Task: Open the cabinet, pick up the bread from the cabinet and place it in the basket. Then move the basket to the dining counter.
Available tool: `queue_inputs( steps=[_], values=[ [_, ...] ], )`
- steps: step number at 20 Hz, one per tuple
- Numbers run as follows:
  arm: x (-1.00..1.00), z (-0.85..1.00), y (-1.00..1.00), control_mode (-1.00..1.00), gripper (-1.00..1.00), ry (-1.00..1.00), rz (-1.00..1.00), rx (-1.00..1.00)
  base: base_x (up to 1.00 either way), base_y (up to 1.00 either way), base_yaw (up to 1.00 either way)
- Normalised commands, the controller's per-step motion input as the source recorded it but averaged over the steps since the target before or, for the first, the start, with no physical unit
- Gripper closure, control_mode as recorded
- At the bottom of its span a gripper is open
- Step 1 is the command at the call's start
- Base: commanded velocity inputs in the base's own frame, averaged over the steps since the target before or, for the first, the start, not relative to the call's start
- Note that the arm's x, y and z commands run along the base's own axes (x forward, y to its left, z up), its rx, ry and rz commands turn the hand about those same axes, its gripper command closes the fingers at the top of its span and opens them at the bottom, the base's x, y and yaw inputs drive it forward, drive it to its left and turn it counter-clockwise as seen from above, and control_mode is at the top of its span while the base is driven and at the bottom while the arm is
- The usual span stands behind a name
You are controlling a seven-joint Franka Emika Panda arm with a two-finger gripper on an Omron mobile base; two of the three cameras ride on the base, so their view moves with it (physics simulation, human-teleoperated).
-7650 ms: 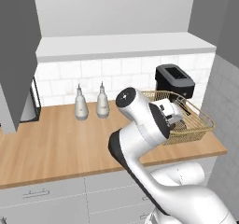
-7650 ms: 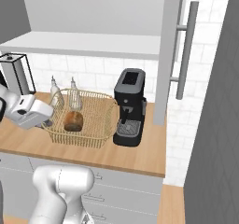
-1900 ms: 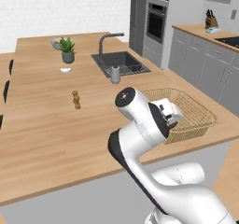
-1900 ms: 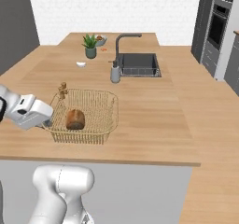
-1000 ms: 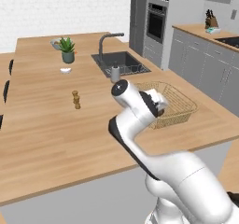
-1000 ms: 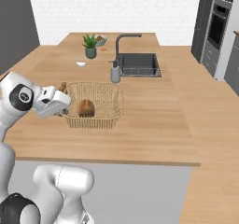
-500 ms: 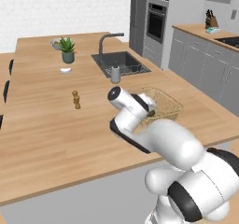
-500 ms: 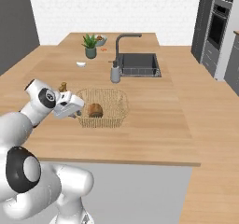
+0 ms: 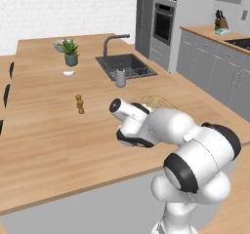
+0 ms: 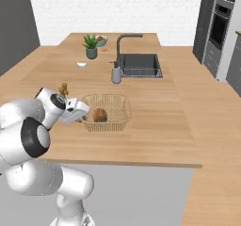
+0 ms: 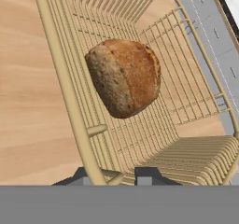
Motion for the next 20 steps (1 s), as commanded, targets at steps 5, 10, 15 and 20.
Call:
queue_inputs(
  steps=[5,10,15,20],
  values=[
    [0.15,-0.28,0.07,-1.00,1.00,0.00,0.00,0.00,0.00,0.00,0.00],
    [0.00,-0.27,0.19,-1.00,1.00,0.01,0.00,0.00,0.00,0.00,0.00],
    [0.00,-0.28,0.20,-1.00,-1.00,0.02,0.00,0.00,0.00,0.00,0.00],
    [0.00,-0.17,0.11,-1.00,-1.00,0.01,0.00,0.00,0.00,0.00,0.00]
  ],
)
